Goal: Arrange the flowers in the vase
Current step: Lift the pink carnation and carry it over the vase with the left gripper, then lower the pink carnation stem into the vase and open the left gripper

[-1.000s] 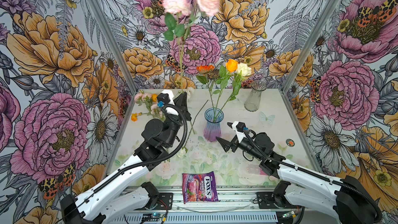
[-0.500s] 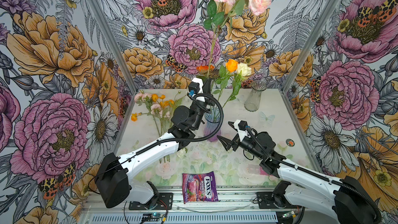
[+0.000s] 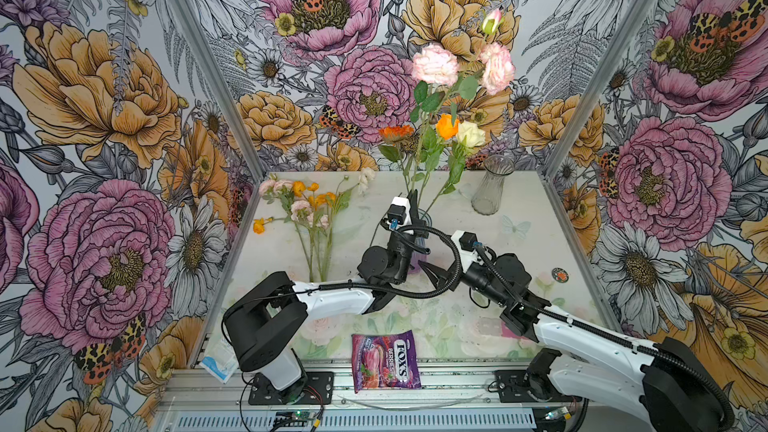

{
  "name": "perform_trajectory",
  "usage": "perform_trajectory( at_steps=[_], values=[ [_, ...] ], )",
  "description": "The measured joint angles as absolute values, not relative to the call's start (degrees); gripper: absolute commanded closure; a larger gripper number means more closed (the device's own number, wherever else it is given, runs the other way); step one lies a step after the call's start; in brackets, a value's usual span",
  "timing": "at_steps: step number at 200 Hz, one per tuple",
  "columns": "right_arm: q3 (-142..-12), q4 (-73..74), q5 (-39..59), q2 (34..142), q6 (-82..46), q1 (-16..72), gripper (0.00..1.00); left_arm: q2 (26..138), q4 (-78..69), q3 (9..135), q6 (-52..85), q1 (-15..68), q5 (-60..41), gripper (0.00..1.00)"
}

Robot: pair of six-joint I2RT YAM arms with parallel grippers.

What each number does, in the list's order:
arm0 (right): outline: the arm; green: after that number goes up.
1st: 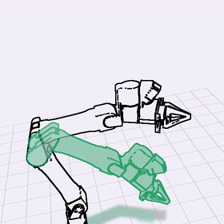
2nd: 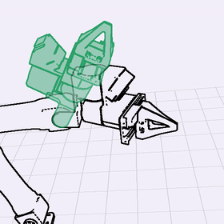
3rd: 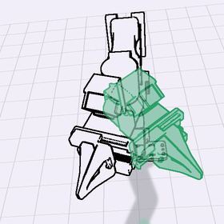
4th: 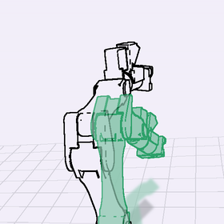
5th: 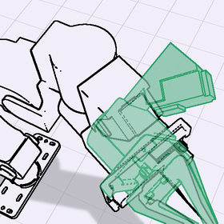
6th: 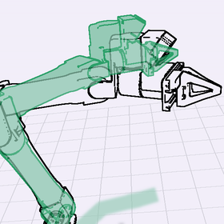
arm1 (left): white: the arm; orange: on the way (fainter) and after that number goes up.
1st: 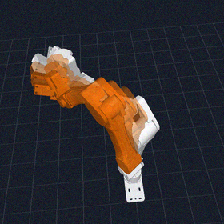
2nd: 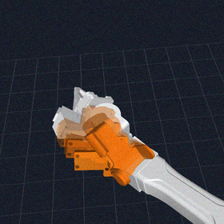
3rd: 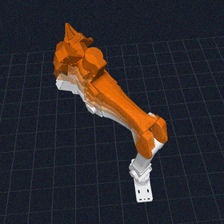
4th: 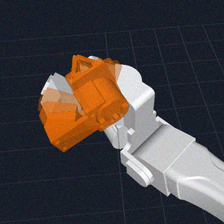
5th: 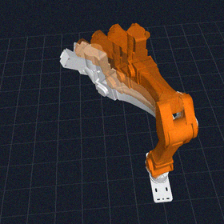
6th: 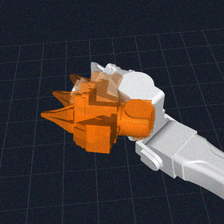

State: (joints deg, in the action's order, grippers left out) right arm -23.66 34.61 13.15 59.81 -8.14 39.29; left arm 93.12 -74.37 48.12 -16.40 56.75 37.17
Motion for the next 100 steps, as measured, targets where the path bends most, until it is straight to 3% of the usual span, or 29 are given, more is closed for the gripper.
perform_trajectory(
  at_steps=[100],
  values=[
    [-23.7,34.6,13.4,59.8,-8.2,39.3,0.01,93.0,-74.7,41.2,-16.2,58.9,47.4,0.95]
  ],
)
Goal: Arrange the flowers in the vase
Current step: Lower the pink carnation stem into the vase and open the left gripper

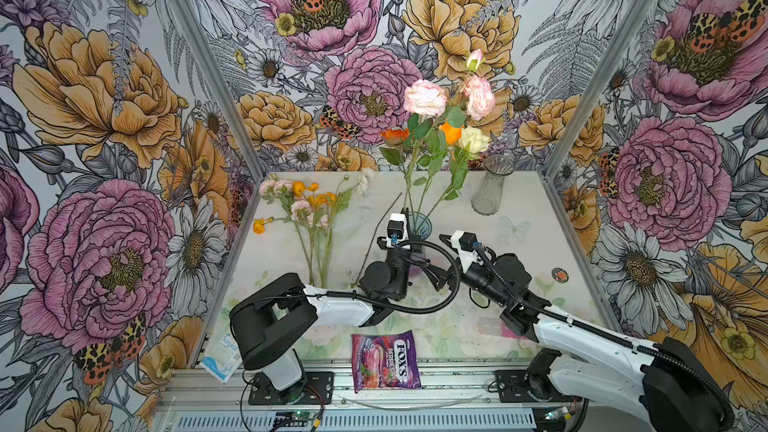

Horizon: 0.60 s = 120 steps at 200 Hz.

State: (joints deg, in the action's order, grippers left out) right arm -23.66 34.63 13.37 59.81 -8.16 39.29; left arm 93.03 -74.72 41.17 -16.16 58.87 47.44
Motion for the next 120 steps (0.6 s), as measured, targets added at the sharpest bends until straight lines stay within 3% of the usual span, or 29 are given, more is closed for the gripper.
perform_trajectory(
  at_steps=[53,120],
  values=[
    [-23.7,35.2,13.8,60.6,-8.2,39.3,0.0,91.3,-69.2,40.8,-13.6,58.9,50.3,0.69],
    [-23.7,35.3,13.8,60.6,-8.2,39.3,0.0,91.3,-68.5,40.6,-12.7,58.9,50.7,0.58]
  ],
)
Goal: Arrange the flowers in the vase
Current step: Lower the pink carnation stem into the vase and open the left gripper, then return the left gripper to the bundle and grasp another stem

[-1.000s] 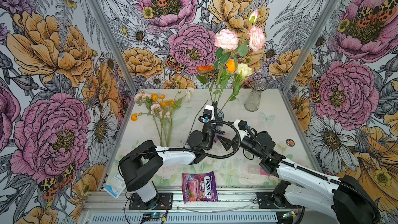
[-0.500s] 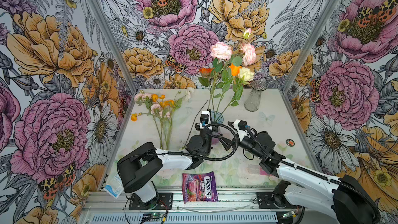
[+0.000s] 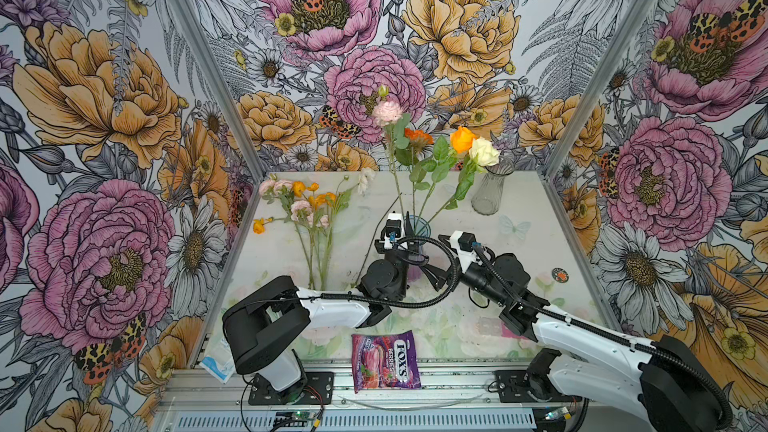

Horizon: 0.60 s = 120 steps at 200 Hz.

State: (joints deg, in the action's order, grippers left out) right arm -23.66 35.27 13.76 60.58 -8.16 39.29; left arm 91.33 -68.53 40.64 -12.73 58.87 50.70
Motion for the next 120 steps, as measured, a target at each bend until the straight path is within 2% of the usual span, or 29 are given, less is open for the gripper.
perform_trajectory(
  at_steps=[51,79,99,120],
  values=[
    [-23.7,35.3,13.8,60.6,-8.2,39.3,0.0,88.8,-68.3,38.2,-13.1,60.2,51.0,0.51],
    [-23.7,35.3,13.8,60.6,-8.2,39.3,0.01,82.2,-65.3,36.4,-15.5,62.7,51.8,0.34],
    [-23.7,35.4,13.8,60.5,-8.1,39.3,0.01,74.7,-52.9,38.4,-14.3,63.3,54.2,0.32],
    [-23.7,34.2,13.1,59.7,-7.0,40.1,0.01,67.0,-25.9,46.9,-2.3,57.6,56.1,0.31]
  ],
)
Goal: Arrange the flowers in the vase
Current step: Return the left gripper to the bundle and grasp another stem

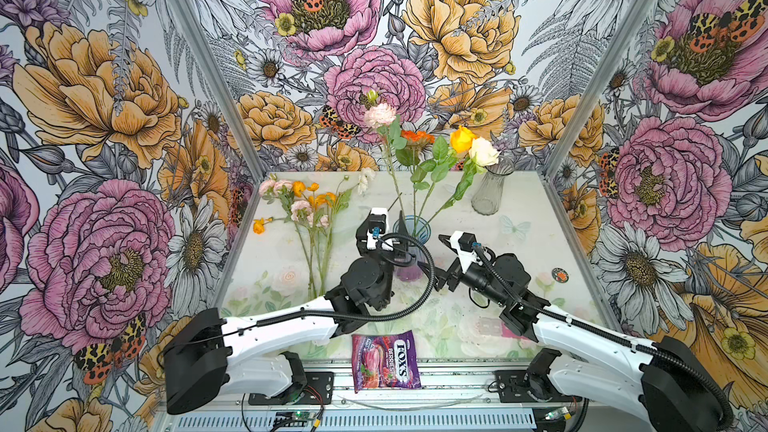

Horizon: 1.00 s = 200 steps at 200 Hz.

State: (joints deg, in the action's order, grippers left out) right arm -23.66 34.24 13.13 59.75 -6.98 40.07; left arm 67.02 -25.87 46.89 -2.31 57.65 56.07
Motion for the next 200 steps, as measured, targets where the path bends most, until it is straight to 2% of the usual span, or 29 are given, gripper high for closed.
perform_trajectory(
  at_steps=[20,44,64,75,89,109,141,200],
  values=[
    [-23.9,32.3,11.1,59.3,-5.1,42.7,0.02,60.4,-4.9,50.6,11.6,44.4,53.8,0.32],
    [-25.4,30.1,9.1,60.8,-2.9,47.2,0.02,55.8,10.7,46.8,22.7,24.6,43.5,0.37],
    [-27.2,29.8,8.6,64.2,-1.7,50.3,0.02,60.2,18.3,45.1,26.8,11.0,31.4,0.38],
    [-28.2,29.8,8.6,66.5,-1.3,51.9,0.02,66.2,21.0,45.5,27.1,6.2,25.5,0.43],
    [-28.9,29.8,8.8,68.8,-0.7,53.4,0.02,74.0,24.1,47.0,27.0,4.3,20.6,0.48],
    [-29.1,29.7,9.5,70.5,-0.3,54.5,0.02,81.1,26.8,48.4,26.9,4.4,17.3,0.5],
    [-30.3,29.1,9.9,72.4,0.2,54.7,0.02,85.4,28.4,52.2,26.5,4.5,16.1,0.6],
    [-30.3,28.9,9.9,72.6,1.1,54.7,0.01,90.9,27.6,54.5,25.5,4.5,15.1,0.63]
  ],
)
